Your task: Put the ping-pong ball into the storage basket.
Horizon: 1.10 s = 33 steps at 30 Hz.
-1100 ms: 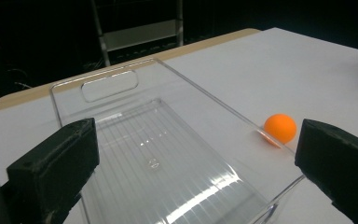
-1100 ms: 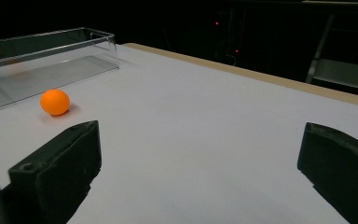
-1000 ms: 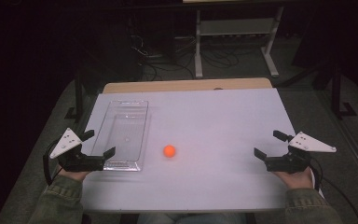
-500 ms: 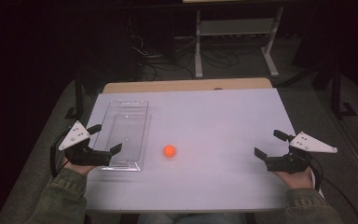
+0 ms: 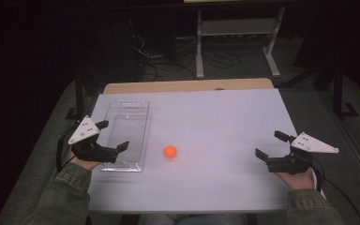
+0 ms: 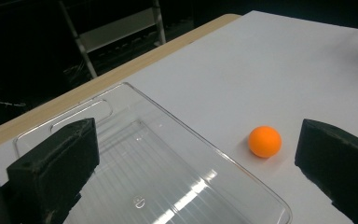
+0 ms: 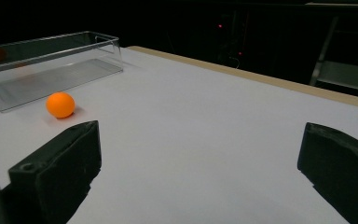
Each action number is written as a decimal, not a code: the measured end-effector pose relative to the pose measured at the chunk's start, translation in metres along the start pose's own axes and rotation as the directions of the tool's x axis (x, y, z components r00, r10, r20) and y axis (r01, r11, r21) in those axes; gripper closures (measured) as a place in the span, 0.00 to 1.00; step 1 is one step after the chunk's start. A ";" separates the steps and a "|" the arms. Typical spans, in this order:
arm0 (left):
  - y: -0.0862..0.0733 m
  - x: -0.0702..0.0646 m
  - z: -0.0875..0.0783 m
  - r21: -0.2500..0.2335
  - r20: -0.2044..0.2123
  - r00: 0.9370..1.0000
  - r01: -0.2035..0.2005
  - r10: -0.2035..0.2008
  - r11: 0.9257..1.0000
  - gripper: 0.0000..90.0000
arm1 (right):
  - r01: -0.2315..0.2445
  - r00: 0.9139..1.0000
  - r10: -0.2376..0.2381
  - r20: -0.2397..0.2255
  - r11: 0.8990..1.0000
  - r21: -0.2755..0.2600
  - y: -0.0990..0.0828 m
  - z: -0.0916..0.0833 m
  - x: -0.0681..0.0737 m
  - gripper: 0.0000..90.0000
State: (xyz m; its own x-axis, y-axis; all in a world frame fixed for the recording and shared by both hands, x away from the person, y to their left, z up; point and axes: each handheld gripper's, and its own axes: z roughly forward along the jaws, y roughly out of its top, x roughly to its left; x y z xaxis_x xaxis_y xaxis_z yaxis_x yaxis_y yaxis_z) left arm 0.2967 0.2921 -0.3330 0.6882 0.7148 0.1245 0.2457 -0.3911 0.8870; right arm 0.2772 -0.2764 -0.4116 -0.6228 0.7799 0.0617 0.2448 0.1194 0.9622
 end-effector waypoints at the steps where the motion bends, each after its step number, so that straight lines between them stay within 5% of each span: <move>1: 0.000 0.000 0.000 0.000 0.000 1.000 0.000 0.000 1.000 0.00 | -0.002 1.000 0.002 0.000 1.000 -0.001 0.000 0.000 0.000 0.00; 33: 0.030 -0.006 0.033 0.086 0.091 0.992 -0.091 0.083 0.992 0.00 | -0.010 1.000 0.010 0.011 1.000 -0.001 0.000 -0.001 -0.003 0.00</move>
State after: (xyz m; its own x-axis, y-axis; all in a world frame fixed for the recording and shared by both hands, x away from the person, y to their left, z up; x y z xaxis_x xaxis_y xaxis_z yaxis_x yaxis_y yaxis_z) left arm 0.3223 0.2571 -0.3213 0.7653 0.6242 0.1571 0.2397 -0.5029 0.8304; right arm 0.2779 -0.2791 -0.4117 -0.6118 0.7880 0.0684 0.2502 0.1107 0.9618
